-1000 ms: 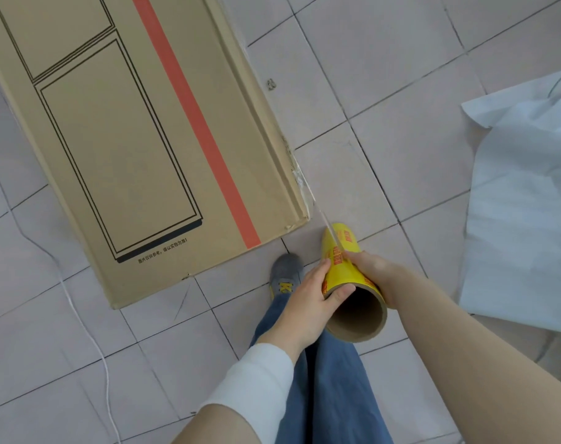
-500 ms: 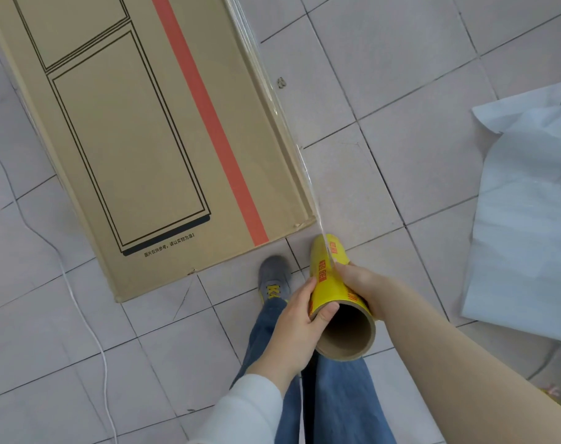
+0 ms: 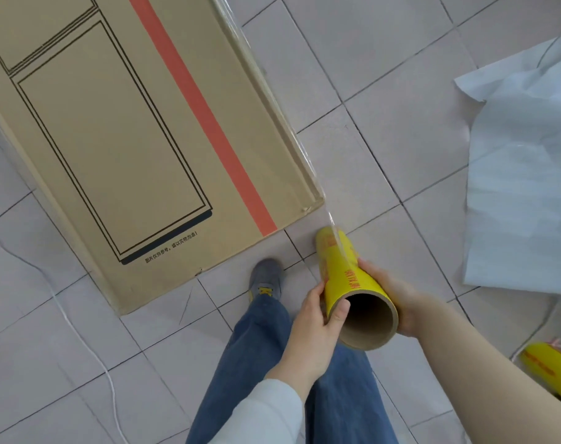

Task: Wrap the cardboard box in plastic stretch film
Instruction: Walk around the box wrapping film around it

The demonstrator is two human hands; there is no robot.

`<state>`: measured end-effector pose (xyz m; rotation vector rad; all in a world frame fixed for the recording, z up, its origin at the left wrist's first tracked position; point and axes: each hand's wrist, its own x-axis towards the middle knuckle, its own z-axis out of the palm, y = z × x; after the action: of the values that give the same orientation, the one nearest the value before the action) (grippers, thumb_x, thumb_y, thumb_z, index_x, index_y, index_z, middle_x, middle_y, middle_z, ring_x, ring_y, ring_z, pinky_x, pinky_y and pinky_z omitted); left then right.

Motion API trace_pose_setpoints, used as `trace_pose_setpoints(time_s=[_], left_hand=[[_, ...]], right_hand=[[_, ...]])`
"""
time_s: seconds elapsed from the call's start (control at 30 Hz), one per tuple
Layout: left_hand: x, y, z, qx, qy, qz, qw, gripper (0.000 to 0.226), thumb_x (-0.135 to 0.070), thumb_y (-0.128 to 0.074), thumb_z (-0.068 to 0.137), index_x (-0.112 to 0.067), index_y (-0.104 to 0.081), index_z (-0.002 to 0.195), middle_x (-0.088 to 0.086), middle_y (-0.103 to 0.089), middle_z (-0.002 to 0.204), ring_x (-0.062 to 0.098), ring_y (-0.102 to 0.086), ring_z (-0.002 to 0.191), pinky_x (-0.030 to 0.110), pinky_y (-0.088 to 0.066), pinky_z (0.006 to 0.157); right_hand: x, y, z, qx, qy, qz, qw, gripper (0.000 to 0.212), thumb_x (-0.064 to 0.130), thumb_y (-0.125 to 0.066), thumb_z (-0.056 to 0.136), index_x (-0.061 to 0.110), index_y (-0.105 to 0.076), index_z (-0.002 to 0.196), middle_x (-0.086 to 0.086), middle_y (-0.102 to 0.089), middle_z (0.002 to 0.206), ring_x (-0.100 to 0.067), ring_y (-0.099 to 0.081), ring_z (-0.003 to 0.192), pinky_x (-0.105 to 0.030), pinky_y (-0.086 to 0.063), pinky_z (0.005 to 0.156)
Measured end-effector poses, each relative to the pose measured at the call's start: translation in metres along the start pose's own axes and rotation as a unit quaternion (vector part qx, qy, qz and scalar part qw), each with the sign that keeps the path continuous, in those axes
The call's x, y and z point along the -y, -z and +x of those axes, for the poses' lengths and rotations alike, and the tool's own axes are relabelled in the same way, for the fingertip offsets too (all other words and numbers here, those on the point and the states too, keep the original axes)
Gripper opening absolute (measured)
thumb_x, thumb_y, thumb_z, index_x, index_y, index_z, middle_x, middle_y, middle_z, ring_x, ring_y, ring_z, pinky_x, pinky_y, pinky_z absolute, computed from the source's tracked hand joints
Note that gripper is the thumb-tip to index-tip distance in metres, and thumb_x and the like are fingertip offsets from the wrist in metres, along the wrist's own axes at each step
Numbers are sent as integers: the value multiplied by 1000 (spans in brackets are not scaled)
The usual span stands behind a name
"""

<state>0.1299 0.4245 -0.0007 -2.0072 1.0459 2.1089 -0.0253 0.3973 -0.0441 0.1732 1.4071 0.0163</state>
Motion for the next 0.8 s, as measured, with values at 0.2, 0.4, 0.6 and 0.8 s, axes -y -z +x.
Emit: trace_pose_setpoints(time_s=[0.2, 0.4, 0.6, 0.8], left_hand=[[17, 47, -15, 85, 8, 110, 990, 77, -56, -49, 85, -33, -8, 146, -19, -11, 152, 3, -17, 138, 26, -20, 110], [11, 60, 10, 116, -60, 215, 968, 77, -54, -50, 85, -28, -14, 147, -5, -22, 154, 14, -23, 141, 29, -23, 111], [36, 60, -2, 41, -115, 150, 981, 54, -51, -40, 88, -42, -27, 140, -9, -36, 143, 7, -33, 132, 19, -26, 102], [65, 32, -39, -31, -33, 82, 996, 30, -43, -33, 95, -47, -27, 124, -25, -50, 110, -9, -50, 95, -3, -36, 71]], right_hand=[[-7, -35, 13, -46, -6, -144, 989, 71, 61, -45, 89, 43, -12, 149, -13, -51, 130, -34, -61, 107, -51, -51, 95], [-11, -53, 14, -42, 0, -104, 994, 66, 62, -34, 93, 36, -15, 151, -14, -47, 138, -33, -58, 110, -47, -51, 92], [-52, -43, 22, -55, 54, 33, 996, 70, 50, -47, 94, 36, -11, 152, -10, -53, 121, -24, -60, 85, -36, -53, 70], [-62, -67, 32, -28, 82, 101, 991, 50, 38, -49, 96, 26, -32, 142, -10, -60, 93, -23, -61, 72, -29, -49, 52]])
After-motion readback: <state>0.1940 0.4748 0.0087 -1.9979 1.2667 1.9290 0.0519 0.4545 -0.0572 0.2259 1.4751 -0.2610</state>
